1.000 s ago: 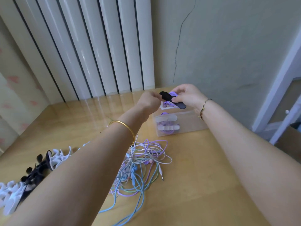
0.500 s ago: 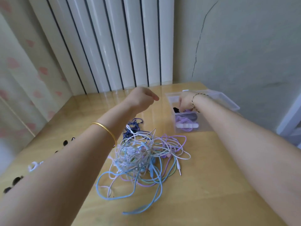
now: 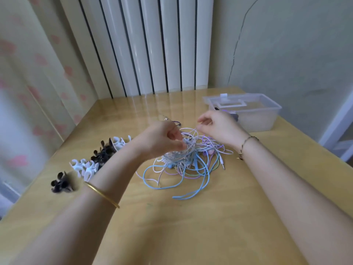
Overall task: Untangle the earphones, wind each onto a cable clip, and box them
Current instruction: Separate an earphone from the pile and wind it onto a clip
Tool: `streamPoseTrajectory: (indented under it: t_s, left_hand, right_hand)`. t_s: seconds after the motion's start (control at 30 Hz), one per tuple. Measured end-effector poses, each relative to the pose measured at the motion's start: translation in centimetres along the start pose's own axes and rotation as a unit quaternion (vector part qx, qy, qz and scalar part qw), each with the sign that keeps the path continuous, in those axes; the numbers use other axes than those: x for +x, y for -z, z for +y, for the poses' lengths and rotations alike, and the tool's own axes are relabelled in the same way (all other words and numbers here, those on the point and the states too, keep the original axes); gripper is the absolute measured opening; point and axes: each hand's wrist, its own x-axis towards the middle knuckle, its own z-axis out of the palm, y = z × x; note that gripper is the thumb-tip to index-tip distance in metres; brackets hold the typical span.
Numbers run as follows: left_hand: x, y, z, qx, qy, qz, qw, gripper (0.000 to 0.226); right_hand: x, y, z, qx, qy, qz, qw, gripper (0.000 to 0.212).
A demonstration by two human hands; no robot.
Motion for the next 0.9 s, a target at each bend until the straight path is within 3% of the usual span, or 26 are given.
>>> streamPoseTrajectory:
  t_s: [0.07, 0.13, 0.23, 0.4, 0.5, 0.57, 0.63, 0.9]
  left_hand:
    - [0.0, -0.3, 0.0, 0.007, -0.019, 0.053, 0.998, 0.011]
    - [0.4, -0.5, 0.1, 0.013, -0.032, 0.101, 0.994, 0.012]
    - [1.4, -0.9, 0.0, -0.003, -0.017, 0.134, 0.991, 0.033]
    - [2.8, -2.3, 0.8, -0.038, 0.012, 0.092, 0.995, 0.081]
    - [3.4, -2.9, 0.8, 0.015, 0.026, 0.077, 0.997, 0.061]
    - [3.3, -2.6, 0.7, 0.055, 0.025, 0.079, 0.995, 0.040]
    - [3.3, -2.3, 0.6, 0.052, 0.038, 0.076, 0.995, 0.033]
    - [3.5, -1.6, -0.9, 0.049, 0.054, 0.093, 0.993, 0.025]
  right_hand:
    - [0.3, -0.9, -0.4, -0.053, -0.002, -0.026, 0.998, 0.020]
    - [0.4, -1.3, -1.0, -0.048, 0.007, -0.007, 0.999, 0.006]
    - [0.4, -0.4, -2.0, 0.190, 0.000, 0.047, 0.981, 0.021]
    - [-0.1, 2.0, -4.2, 0.476, -0.023, 0.038, 0.878, 0.016]
    - [-0.1, 2.7, -4.7, 0.556, -0.042, 0.043, 0.829, 0.017]
    - [-0.2, 3.2, -4.6, 0.570, -0.051, 0.065, 0.817, 0.015]
    - [-0.3, 3.8, -4.2, 0.577, -0.059, 0.085, 0.810, 0.015]
    - [-1.3, 4.9, -2.2, 0.503, -0.075, 0.137, 0.850, 0.012]
